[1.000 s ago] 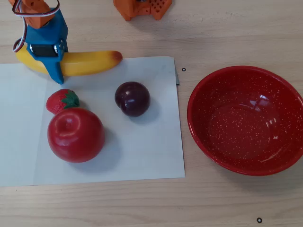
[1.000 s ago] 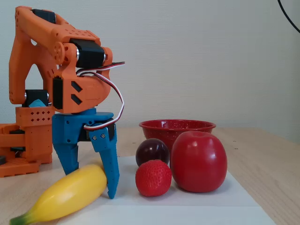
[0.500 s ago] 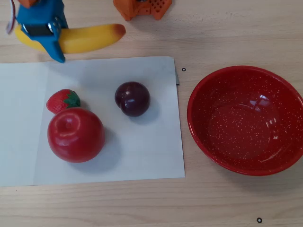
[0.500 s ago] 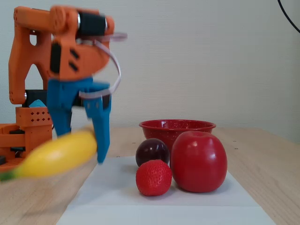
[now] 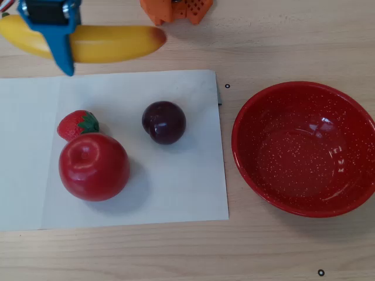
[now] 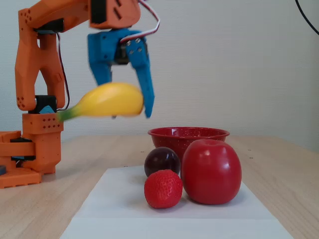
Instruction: Grasp the banana and put it in the red bowl
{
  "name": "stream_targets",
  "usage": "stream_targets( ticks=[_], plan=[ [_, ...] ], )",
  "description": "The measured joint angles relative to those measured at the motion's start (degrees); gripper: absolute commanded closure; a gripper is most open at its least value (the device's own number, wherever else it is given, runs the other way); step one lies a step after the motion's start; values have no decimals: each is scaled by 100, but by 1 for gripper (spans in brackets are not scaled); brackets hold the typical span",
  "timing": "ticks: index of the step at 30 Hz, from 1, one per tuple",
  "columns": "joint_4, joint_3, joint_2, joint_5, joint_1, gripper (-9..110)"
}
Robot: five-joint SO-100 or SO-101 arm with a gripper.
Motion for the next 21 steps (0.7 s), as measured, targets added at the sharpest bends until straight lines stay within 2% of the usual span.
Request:
stream_targets(
  ticks=[15,21],
  plan=[
    [18,-1441,272,-2109,3630,101],
    [-272,-1406,211,-2531,4790,101]
  ],
)
